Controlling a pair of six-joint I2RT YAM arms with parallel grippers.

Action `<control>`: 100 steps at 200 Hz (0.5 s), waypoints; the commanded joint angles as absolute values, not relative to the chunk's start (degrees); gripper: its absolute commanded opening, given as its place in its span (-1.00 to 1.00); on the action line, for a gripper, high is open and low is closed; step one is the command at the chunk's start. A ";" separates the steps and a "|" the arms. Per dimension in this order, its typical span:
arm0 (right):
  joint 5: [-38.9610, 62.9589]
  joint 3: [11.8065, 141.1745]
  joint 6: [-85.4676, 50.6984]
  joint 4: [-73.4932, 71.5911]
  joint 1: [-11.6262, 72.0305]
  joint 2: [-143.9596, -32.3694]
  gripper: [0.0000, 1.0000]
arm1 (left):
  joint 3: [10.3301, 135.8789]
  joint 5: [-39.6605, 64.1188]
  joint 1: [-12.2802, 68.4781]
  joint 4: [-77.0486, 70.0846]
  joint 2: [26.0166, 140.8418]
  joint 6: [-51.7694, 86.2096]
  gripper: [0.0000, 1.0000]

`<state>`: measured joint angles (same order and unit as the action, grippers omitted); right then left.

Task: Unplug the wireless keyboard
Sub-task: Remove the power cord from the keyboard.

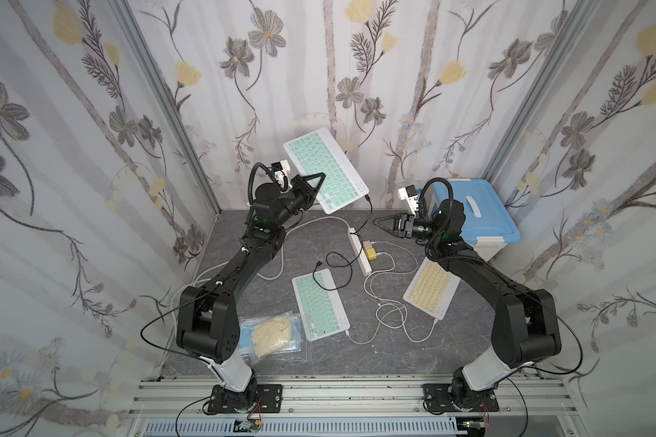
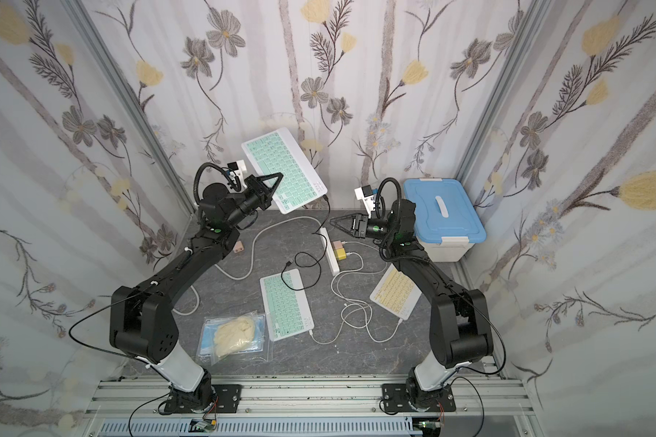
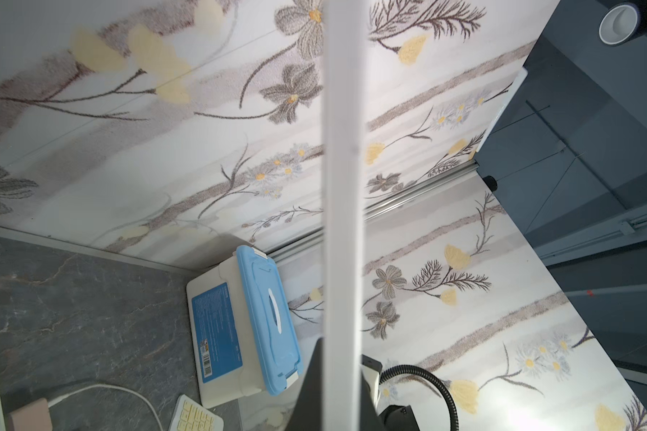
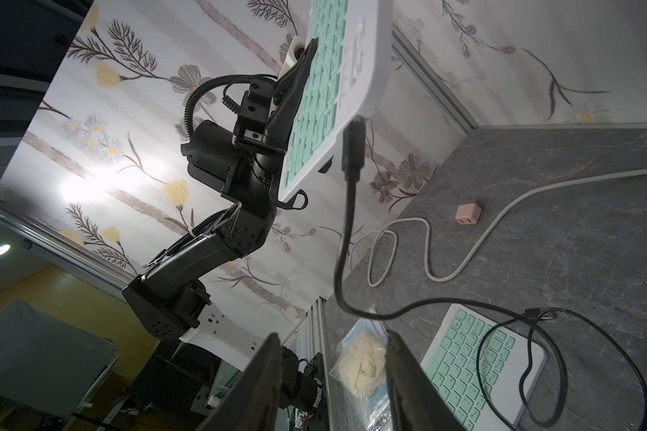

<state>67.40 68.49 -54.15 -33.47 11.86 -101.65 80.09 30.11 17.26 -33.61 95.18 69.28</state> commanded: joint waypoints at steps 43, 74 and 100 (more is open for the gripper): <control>66.45 71.10 -65.17 -46.41 13.18 -105.71 -0.18 | 80.15 34.88 18.03 -33.41 94.27 67.77 -1.00; 66.81 71.09 -71.43 -53.32 13.01 -107.70 -0.31 | 80.16 35.66 18.02 -33.21 94.31 68.06 -1.00; 66.71 71.19 -73.33 -54.96 13.09 -108.45 -0.41 | 80.65 36.80 18.06 -32.15 94.93 68.04 -1.00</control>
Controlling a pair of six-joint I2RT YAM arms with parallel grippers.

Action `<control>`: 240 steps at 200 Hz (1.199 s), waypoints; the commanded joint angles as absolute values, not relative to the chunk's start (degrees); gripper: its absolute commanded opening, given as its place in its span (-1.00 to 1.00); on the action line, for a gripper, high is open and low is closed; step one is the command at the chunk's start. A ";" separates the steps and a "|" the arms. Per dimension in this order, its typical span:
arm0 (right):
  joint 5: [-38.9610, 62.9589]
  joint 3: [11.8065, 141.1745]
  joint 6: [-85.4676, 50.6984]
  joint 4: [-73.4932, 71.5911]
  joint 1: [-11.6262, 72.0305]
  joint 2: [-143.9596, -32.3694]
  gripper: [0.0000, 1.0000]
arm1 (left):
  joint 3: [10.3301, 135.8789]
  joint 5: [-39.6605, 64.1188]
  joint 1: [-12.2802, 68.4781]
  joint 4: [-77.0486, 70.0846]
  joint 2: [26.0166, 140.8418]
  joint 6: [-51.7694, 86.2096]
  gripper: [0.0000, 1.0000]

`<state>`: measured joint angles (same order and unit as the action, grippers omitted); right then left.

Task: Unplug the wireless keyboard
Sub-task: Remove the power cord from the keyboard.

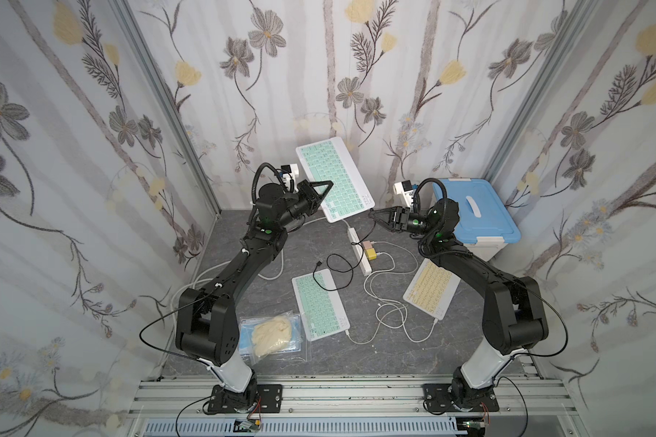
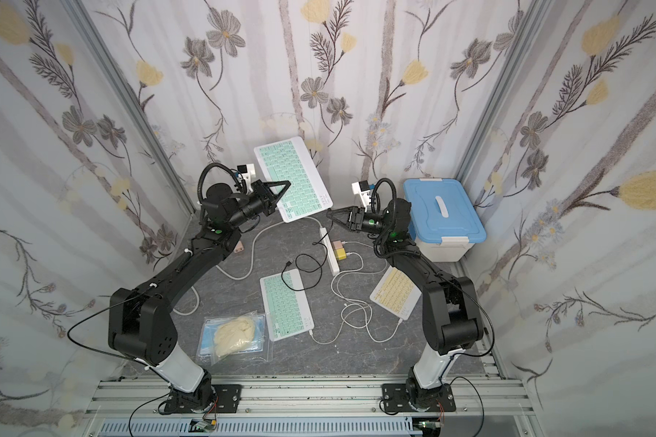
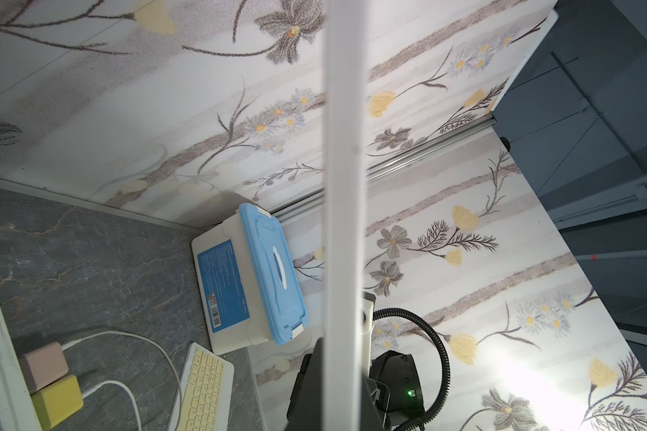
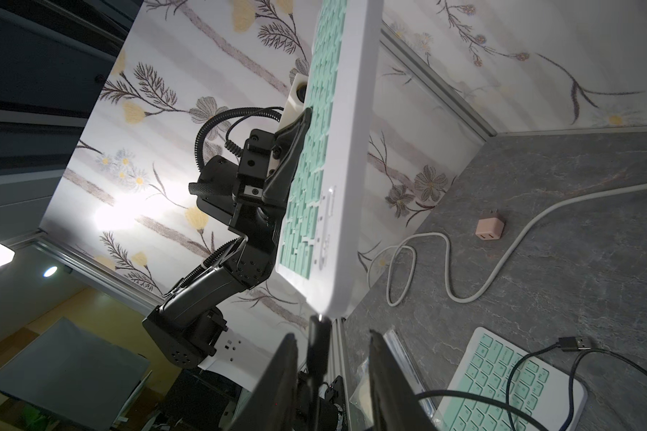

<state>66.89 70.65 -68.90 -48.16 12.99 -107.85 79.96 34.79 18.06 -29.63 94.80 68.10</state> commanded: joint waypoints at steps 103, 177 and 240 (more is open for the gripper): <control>67.40 68.10 -72.41 -53.95 13.27 -108.33 -1.00 | 82.52 34.94 17.61 -31.94 96.69 67.07 -1.00; 69.14 61.96 -64.51 -49.31 14.79 -102.90 -1.00 | 84.46 29.63 15.52 -43.05 99.05 70.53 -1.00; 70.47 58.54 -57.64 -43.98 15.82 -99.31 -1.00 | 84.56 25.27 14.64 -48.11 101.00 74.71 -1.00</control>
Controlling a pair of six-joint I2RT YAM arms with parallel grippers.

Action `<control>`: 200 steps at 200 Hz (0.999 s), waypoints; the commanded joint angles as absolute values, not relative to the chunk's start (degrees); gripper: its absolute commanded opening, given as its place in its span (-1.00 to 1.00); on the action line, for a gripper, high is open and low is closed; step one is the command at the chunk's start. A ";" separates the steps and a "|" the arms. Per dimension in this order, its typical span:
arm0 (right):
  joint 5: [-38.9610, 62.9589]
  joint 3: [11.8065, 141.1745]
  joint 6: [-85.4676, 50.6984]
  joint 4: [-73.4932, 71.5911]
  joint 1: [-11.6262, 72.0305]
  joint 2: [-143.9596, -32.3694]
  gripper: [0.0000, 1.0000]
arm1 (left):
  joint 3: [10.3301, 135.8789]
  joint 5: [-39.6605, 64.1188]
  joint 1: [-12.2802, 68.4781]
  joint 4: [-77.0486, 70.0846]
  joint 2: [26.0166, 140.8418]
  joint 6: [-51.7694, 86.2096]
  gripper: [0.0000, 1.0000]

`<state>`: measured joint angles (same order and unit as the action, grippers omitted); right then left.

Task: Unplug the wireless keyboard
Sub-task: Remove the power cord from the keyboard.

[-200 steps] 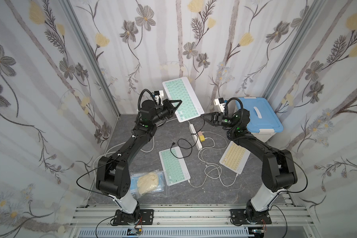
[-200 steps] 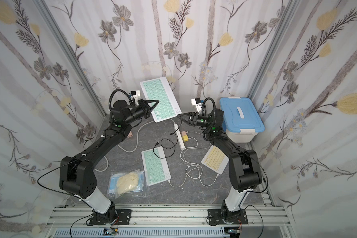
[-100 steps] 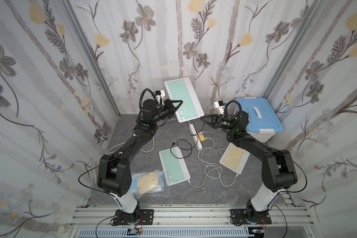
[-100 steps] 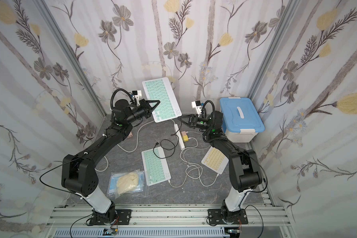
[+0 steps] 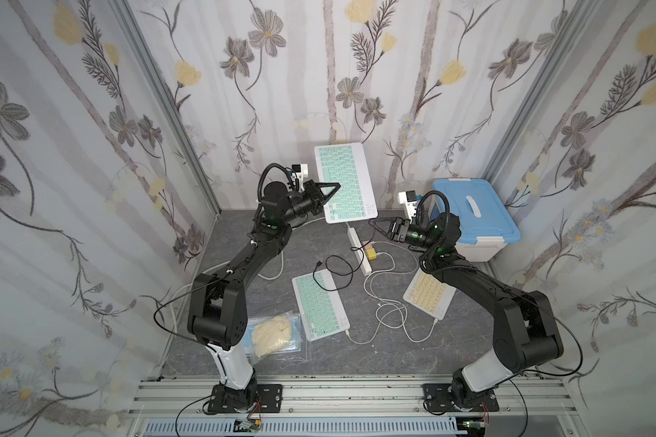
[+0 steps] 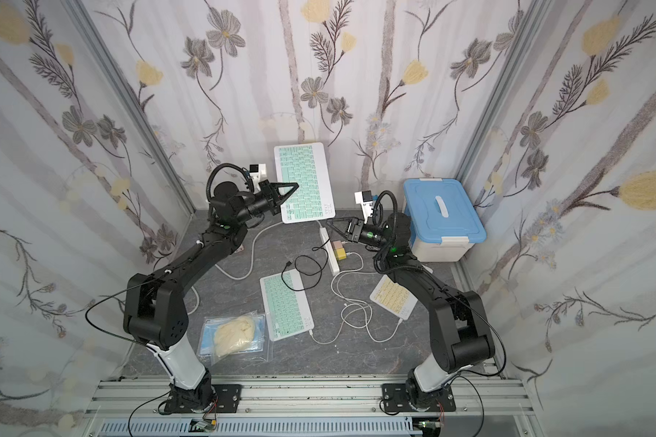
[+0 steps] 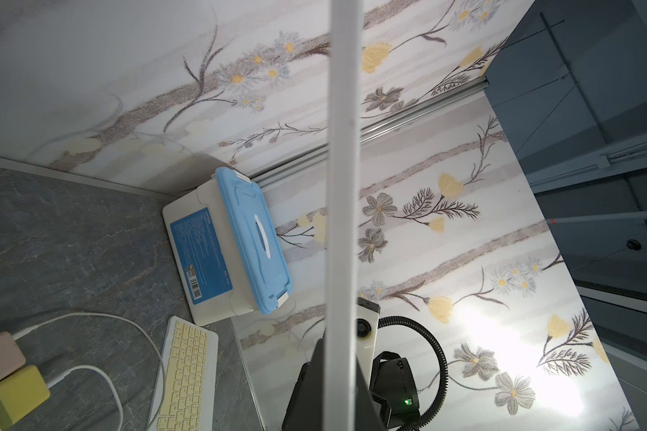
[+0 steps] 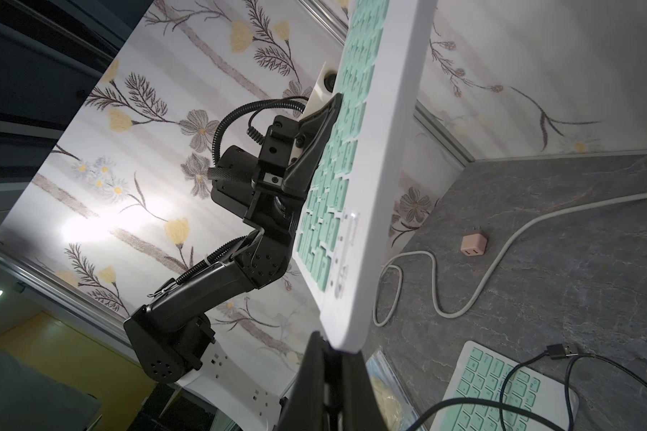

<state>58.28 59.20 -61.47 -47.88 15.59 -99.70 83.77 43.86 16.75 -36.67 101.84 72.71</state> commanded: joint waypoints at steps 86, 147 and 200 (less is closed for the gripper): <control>70.57 54.74 -56.38 -43.64 15.91 -97.56 -1.00 | 87.00 25.67 13.23 -45.52 100.13 71.95 -1.00; 70.31 51.97 -52.92 -40.39 15.91 -95.10 -1.00 | 88.53 25.75 12.66 -45.26 101.18 72.00 -1.00; 65.71 54.28 -46.68 -29.18 14.90 -95.89 -1.00 | 80.88 26.92 8.67 -29.77 95.15 64.72 -1.00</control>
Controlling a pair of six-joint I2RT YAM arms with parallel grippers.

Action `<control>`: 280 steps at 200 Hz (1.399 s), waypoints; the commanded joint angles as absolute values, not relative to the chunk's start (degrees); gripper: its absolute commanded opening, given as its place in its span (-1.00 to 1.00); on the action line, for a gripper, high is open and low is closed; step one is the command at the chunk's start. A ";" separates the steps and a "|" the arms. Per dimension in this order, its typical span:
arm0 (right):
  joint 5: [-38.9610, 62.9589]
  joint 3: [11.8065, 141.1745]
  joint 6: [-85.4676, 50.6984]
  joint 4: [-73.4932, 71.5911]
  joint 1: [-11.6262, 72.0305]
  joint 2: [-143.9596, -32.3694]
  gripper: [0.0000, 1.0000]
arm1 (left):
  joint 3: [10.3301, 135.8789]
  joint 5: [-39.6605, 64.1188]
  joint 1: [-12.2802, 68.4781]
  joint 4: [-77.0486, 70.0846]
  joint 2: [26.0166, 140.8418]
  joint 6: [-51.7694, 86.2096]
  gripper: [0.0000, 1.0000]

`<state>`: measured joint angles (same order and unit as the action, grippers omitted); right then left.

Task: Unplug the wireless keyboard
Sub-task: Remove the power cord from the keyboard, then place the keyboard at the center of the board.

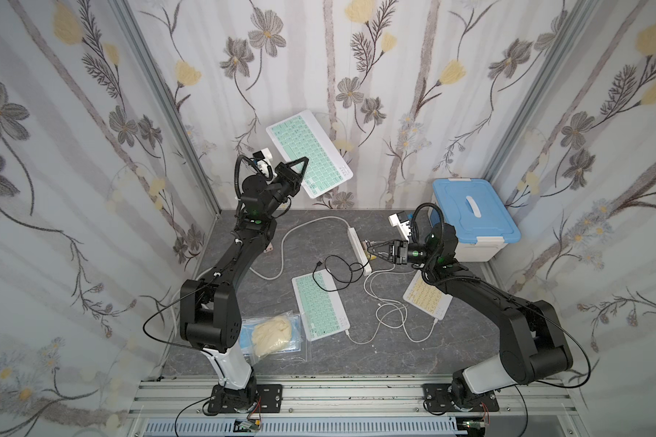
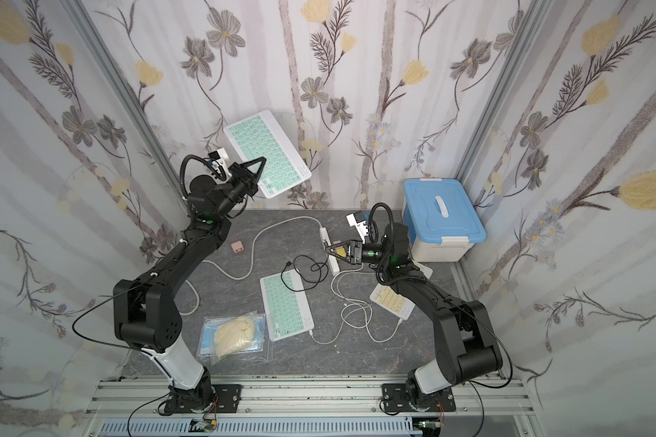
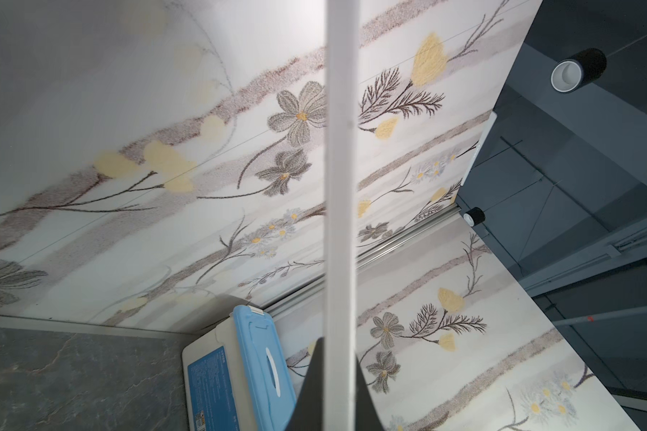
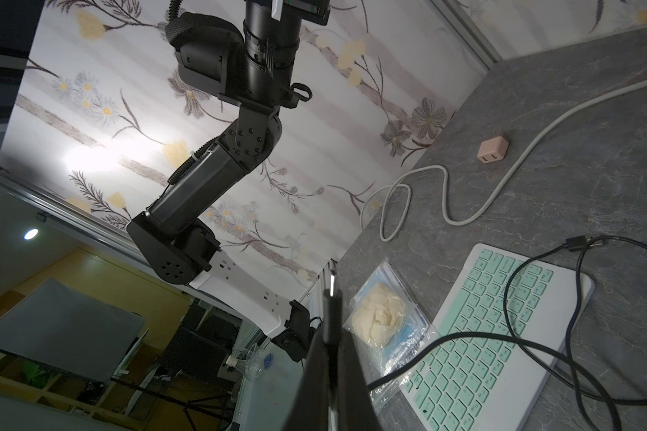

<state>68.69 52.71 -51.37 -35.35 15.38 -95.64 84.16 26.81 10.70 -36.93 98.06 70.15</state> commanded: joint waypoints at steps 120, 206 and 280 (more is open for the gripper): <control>62.05 57.92 -40.39 -17.90 14.77 -99.00 -1.00 | 69.95 29.20 -14.89 -3.09 100.74 43.96 -1.00; 62.14 59.02 -38.74 -15.21 14.83 -100.84 -1.00 | 86.94 27.45 -19.86 23.47 112.74 21.04 -1.00; 62.24 60.02 -38.41 -14.20 15.11 -102.28 -1.00 | 91.71 32.43 -17.76 20.09 123.53 22.51 -0.93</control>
